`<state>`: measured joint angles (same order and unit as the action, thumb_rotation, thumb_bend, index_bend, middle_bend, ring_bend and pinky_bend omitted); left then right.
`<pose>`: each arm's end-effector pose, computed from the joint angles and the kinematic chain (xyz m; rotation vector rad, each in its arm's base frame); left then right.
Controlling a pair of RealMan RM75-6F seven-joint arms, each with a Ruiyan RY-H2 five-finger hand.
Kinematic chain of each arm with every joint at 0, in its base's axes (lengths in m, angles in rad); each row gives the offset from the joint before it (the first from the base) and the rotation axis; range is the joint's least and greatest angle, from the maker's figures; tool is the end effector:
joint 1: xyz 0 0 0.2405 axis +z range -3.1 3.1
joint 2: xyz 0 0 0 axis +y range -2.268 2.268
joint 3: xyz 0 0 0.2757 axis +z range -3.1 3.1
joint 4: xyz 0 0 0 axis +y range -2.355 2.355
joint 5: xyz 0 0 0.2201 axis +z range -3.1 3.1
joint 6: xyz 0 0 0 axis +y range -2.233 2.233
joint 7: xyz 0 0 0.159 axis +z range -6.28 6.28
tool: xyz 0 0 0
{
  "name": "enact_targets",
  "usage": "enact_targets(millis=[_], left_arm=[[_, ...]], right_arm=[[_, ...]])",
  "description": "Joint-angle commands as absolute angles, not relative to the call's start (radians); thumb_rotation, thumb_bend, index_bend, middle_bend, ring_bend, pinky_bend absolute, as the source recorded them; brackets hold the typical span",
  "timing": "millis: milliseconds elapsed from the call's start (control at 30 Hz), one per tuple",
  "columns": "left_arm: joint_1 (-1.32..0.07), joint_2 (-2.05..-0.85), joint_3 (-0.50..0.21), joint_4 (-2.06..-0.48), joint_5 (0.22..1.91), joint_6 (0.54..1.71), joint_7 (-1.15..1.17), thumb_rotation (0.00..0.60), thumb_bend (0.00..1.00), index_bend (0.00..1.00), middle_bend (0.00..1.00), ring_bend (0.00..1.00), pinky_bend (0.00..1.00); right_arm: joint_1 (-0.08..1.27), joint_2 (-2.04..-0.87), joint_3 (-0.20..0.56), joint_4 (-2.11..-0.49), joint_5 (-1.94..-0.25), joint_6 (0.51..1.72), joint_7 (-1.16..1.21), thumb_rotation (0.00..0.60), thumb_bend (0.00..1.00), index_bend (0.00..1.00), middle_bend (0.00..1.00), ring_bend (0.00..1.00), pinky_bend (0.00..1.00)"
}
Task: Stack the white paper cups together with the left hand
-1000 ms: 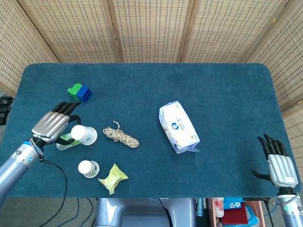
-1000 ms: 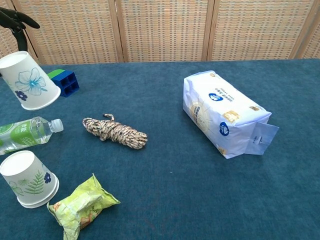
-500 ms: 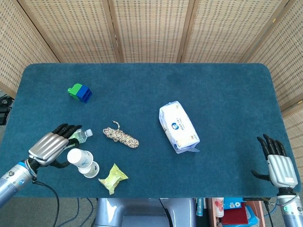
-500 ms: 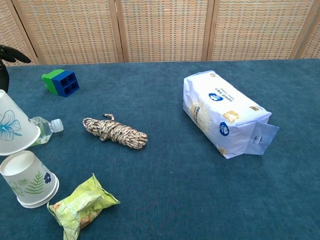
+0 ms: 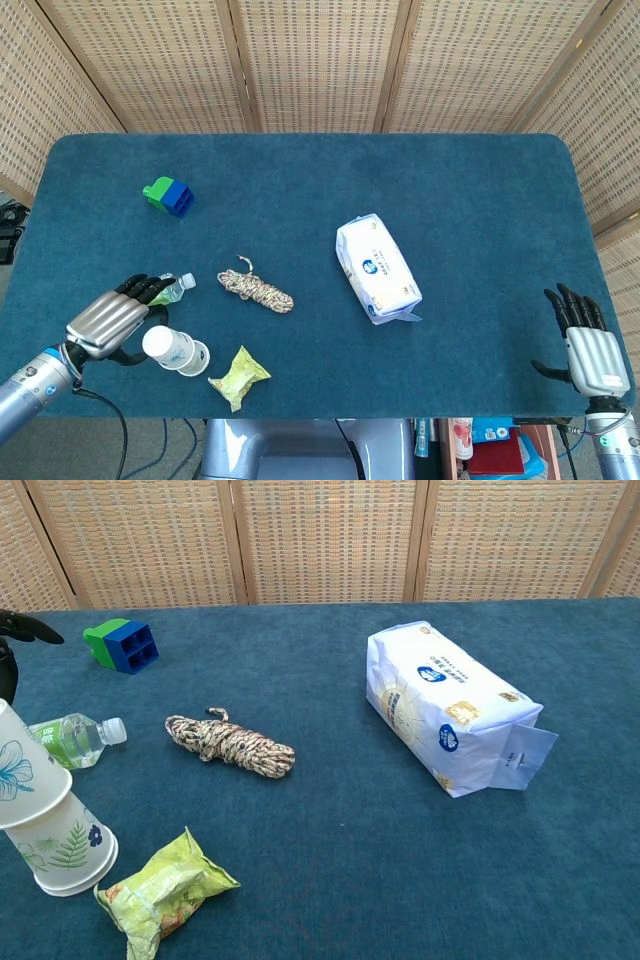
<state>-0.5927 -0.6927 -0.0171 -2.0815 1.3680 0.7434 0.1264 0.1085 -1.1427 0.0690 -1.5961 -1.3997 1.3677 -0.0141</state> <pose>-0.2003 0.2682 0.1470 -2.0846 -1.0072 -0.5539 -0.3488 -0.2095 0.1435 1.3647 -1.0043 0.8161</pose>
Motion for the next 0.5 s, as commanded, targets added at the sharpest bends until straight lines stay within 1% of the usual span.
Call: enact_targets(millis=[33,200,233,300,367,433,467,500], left_arm=[[-0.591,-0.704,-0.015,-2.076,1.365,0.748,0.141,0.600,0.27,0.42,0.00,0.00,0.00],[-0.591,-0.749,-0.006,-2.058,1.352,0.755,0.194,0.600,0.26,0.41,0.00,0.00,0.00],[-0.592,-0.757,-0.004,-2.054,1.347,0.754,0.206,0.600,0.26,0.40,0.00,0.00,0.00],[-0.593,-0.772,-0.001,-2.049,1.336,0.754,0.228,0.600,0.26,0.35,0.00,0.00,0.00],[-0.596,-0.800,0.004,-2.034,1.319,0.756,0.263,0.600,0.27,0.23,0.00,0.00,0.00],[-0.597,-0.822,0.006,-2.028,1.301,0.762,0.288,0.600,0.27,0.08,0.00,0.00,0.00],[-0.597,-0.837,0.008,-2.023,1.290,0.764,0.298,0.600,0.27,0.03,0.00,0.00,0.00],[-0.597,-0.845,0.009,-2.020,1.285,0.769,0.305,0.600,0.27,0.01,0.00,0.00,0.00]], right_arm=[[0.108,-1.141,0.069,-1.598,-1.401,1.369,-0.013,0.600,0.00,0.00,0.00,0.00,0.00],[0.105,-1.139,0.068,-1.604,-1.410,1.380,-0.013,0.600,0.00,0.00,0.00,0.00,0.00],[0.104,-1.138,0.068,-1.604,-1.411,1.382,-0.013,0.600,0.00,0.00,0.00,0.00,0.00],[0.103,-1.137,0.068,-1.605,-1.413,1.384,-0.011,0.600,0.00,0.00,0.00,0.00,0.00],[0.103,-1.136,0.068,-1.606,-1.413,1.384,-0.010,0.600,0.00,0.00,0.00,0.00,0.00],[0.103,-1.136,0.068,-1.606,-1.412,1.383,-0.011,0.600,0.00,0.00,0.00,0.00,0.00],[0.103,-1.135,0.068,-1.606,-1.411,1.382,-0.010,0.600,0.00,0.00,0.00,0.00,0.00],[0.103,-1.135,0.068,-1.606,-1.410,1.381,-0.010,0.600,0.00,0.00,0.00,0.00,0.00]])
